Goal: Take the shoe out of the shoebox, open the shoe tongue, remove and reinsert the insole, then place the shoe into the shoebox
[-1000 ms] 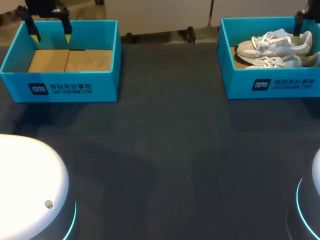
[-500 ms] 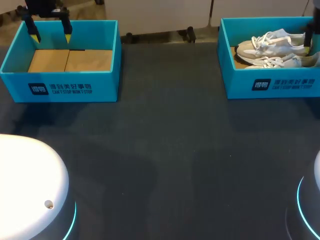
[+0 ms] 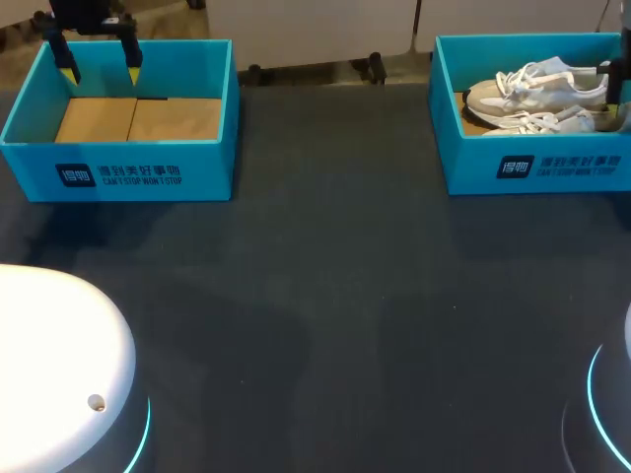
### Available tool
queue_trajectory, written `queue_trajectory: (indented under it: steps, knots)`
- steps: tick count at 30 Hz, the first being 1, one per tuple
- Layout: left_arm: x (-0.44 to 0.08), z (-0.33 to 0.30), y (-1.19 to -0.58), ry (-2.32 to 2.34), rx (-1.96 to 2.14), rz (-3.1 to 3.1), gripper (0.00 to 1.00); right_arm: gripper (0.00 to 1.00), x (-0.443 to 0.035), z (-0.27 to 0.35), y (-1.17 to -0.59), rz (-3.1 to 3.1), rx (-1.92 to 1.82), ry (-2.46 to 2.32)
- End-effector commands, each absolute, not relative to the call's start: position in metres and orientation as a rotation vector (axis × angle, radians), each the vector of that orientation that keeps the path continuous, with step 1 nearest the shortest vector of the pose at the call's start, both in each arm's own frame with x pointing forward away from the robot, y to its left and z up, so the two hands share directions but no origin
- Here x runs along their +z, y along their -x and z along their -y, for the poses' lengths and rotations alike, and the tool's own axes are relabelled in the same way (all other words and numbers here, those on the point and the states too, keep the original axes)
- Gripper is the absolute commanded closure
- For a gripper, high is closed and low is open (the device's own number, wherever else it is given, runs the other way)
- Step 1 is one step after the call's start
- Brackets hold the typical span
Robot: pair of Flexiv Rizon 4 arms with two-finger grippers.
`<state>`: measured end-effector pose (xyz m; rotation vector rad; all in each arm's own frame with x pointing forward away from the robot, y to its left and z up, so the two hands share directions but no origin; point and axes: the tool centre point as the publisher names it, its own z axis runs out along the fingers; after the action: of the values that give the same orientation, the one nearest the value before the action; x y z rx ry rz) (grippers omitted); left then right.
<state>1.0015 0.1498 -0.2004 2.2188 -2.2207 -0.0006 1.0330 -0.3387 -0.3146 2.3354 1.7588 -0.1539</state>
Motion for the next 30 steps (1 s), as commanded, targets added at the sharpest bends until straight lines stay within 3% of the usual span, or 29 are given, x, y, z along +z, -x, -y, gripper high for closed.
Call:
queue_trajectory:
  steps: [1,5,30]
  knots:
    - [-0.200,-0.150,-1.001,-2.220,-0.001,2.221,0.00,0.46,-0.323,0.342,-1.042,-1.774,-0.191,-2.297]
    - [-0.200,-0.150,-1.001,-2.220,-0.001,2.221,0.00,0.51,-0.329,0.344,-1.047,-1.792,-0.217,-2.276]
    - [-0.200,-0.150,-1.001,-2.220,-0.001,2.221,0.00,0.53,-0.374,0.354,-1.049,-1.857,-0.297,-2.276]
